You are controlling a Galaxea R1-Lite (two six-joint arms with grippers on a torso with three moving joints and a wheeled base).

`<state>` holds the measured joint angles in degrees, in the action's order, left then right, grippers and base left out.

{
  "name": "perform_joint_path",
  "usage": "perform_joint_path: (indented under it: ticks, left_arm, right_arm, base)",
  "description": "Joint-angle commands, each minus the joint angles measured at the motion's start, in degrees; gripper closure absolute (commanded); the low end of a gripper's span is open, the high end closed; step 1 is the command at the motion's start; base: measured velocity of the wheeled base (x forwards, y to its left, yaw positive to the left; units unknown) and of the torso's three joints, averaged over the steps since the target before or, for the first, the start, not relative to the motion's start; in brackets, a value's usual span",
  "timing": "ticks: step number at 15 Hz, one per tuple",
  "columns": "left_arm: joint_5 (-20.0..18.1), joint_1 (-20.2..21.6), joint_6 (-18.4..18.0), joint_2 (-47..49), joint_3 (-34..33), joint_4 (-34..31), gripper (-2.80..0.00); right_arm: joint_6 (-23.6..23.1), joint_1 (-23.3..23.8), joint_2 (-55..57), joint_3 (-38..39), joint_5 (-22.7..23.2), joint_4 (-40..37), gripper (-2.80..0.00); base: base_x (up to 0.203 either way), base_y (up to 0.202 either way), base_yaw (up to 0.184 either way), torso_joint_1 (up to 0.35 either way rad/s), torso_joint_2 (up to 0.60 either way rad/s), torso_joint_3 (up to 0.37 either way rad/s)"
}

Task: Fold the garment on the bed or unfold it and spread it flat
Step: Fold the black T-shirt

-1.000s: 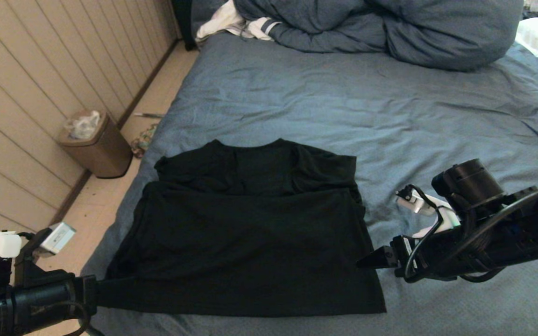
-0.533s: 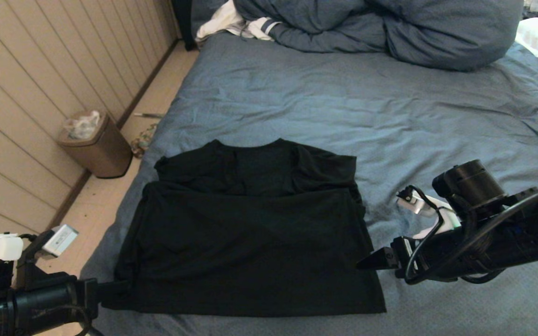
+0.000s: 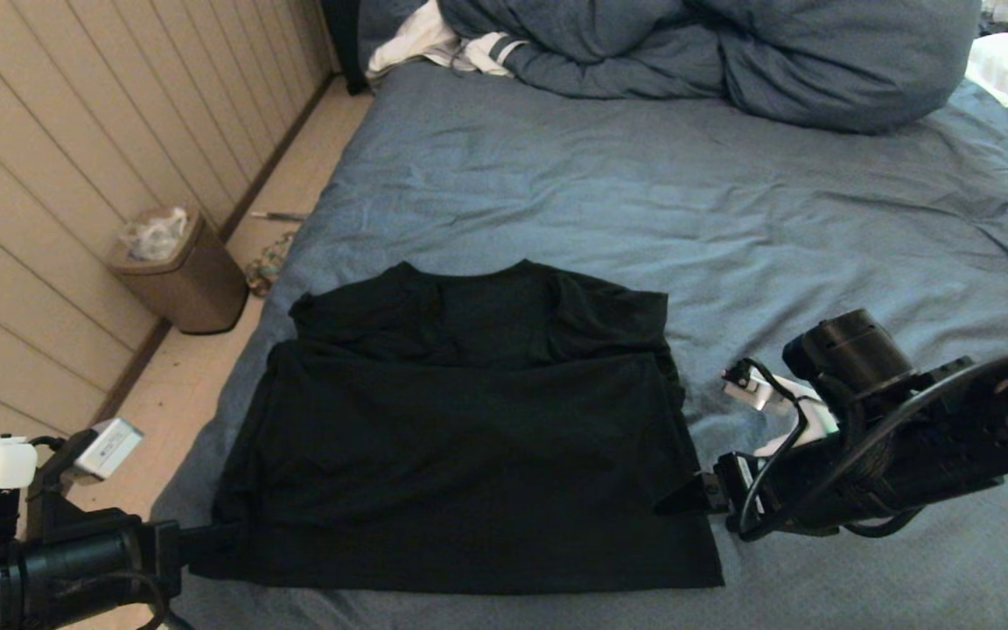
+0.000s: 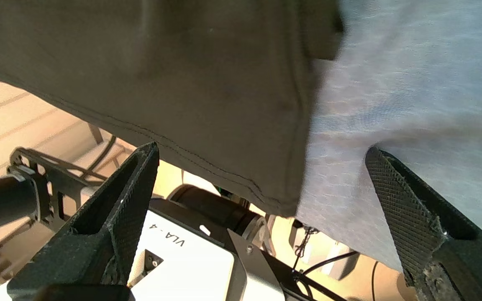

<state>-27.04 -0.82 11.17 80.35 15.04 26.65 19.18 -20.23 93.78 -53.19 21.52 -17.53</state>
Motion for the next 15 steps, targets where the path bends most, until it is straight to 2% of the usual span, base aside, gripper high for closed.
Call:
perform_joint_path:
  ticks: [1,4,5,8,13,15]
  left_arm:
    - [-0.2,0.0,0.2,0.2,0.1,0.2,0.0]
    - [-0.1,0.0,0.3,0.3,0.1,0.2,0.0]
    - [-0.1,0.0,0.3,0.3,0.0,0.2,0.0]
    - [-0.1,0.0,0.3,0.3,0.1,0.2,0.0]
    - [-0.4,-0.1,0.3,-1.6,-0.3,0.1,0.0]
    - [-0.3,-0.1,0.3,-3.9,-0.2,-1.6,0.0]
  right_arm:
    - [0.2,-2.1,1.6,0.0,0.2,-0.1,-2.8]
    - [1.2,-4.1,3.7,0.5,0.0,2.5,-2.8]
    - [1.9,-5.1,3.6,0.5,-0.1,3.1,0.0]
    - [2.1,-6.1,2.5,0.9,-0.2,3.1,0.0]
    - [1.4,-5.4,-1.3,5.9,-0.1,3.4,0.0]
    - [1.3,-5.4,-2.9,7.0,-0.2,3.4,0.0]
  base:
    - [0.0,0.0,0.0,0.0,0.0,0.0]
    - [0.0,0.0,0.0,0.0,0.0,0.0]
    - [0.0,0.0,0.0,0.0,0.0,0.0]
    - [0.0,0.0,0.0,0.0,0.0,0.0]
    - [0.0,0.0,0.0,0.0,0.0,0.0]
    - [0.0,0.0,0.0,0.0,0.0,0.0]
